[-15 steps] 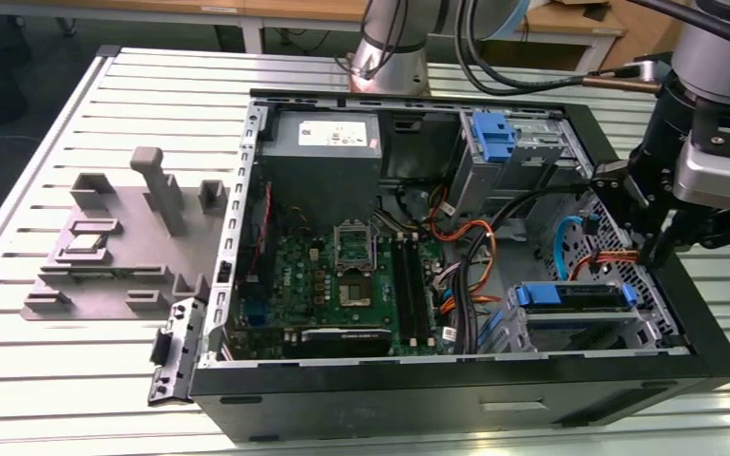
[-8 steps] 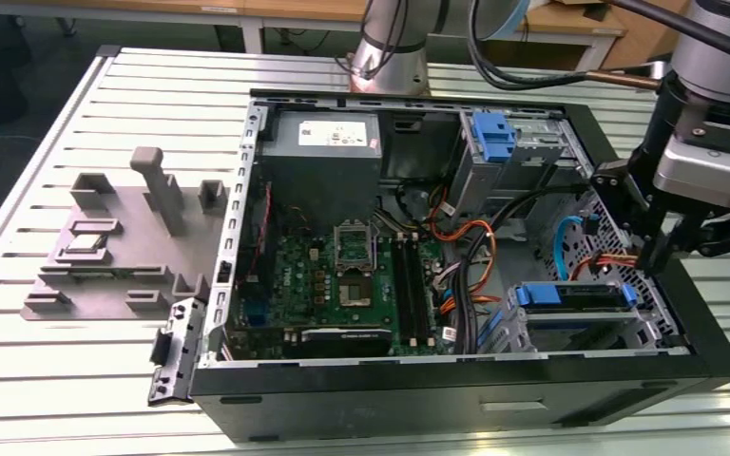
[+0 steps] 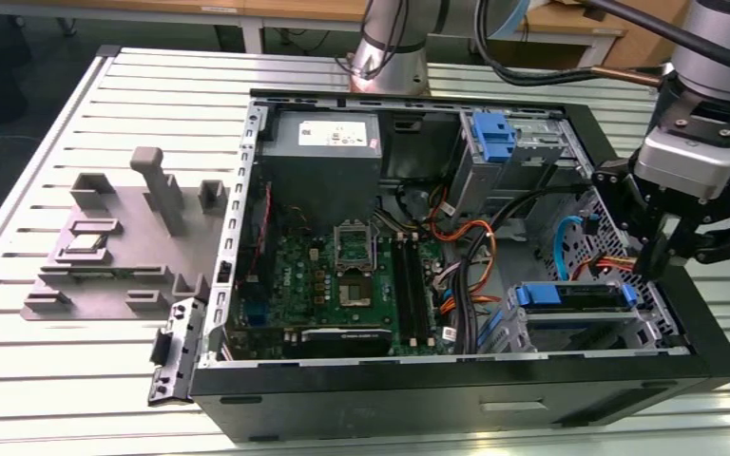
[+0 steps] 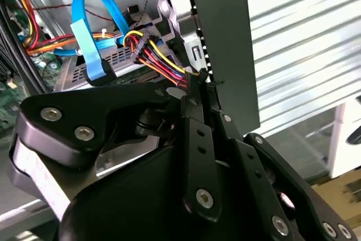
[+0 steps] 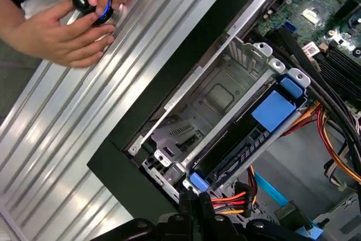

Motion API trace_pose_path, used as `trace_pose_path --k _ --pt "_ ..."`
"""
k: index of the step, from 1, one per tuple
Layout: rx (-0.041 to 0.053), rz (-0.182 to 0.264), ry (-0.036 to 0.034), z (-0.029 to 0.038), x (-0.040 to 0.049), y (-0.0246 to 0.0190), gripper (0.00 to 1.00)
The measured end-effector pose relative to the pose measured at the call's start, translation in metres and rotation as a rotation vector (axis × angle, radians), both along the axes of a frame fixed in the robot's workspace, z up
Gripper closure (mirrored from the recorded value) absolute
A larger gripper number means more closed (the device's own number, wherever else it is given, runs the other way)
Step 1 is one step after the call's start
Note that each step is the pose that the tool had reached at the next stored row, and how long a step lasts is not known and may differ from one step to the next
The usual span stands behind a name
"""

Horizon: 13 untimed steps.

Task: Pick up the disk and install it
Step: 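Insert the first disk wire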

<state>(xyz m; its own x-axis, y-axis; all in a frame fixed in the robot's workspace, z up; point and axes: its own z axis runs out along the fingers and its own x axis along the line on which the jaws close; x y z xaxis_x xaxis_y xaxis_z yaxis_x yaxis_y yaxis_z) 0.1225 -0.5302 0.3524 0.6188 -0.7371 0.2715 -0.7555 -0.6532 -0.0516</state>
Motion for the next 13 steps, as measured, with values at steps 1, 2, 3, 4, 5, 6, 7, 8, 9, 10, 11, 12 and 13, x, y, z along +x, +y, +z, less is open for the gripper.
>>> trace_pose_path --k 1,2,3,4,5,6,7,8,9,10,11,12,13 --pt "0.0001 -0.016 0.0 -0.0001 0.0 0.0 0.83" --pt "0.0001 -0.029 0.0001 -0.0001 0.0 0.0 0.83" --pt "-0.0001 -0.036 0.0 0.0 -0.0001 0.0002 0.83" --pt "-0.0001 -0.038 0.0 0.0001 0.0 0.0001 0.83" --pt "-0.0001 -0.038 0.0008 0.0 0.0 0.0002 0.83" --pt "-0.0002 -0.038 0.0029 0.0 0.0001 0.0002 0.83" --pt "0.0001 -0.038 0.0059 0.0 0.0001 0.0002 0.83" --pt "0.0041 -0.038 0.0096 0.0 0.0001 0.0001 0.83" --pt "0.0109 -0.038 0.0134 -0.0001 0.0 0.0001 0.83" --pt "0.0171 -0.039 0.0174 -0.0001 0.0 0.0002 0.83" --pt "0.0223 -0.041 0.0207 0.0 0.0 0.0002 0.83" --pt "0.0264 -0.045 0.0225 0.0 0.0 0.0002 0.83" --pt "0.0298 -0.052 0.0235 0.0 -0.0001 0.0002 0.83"
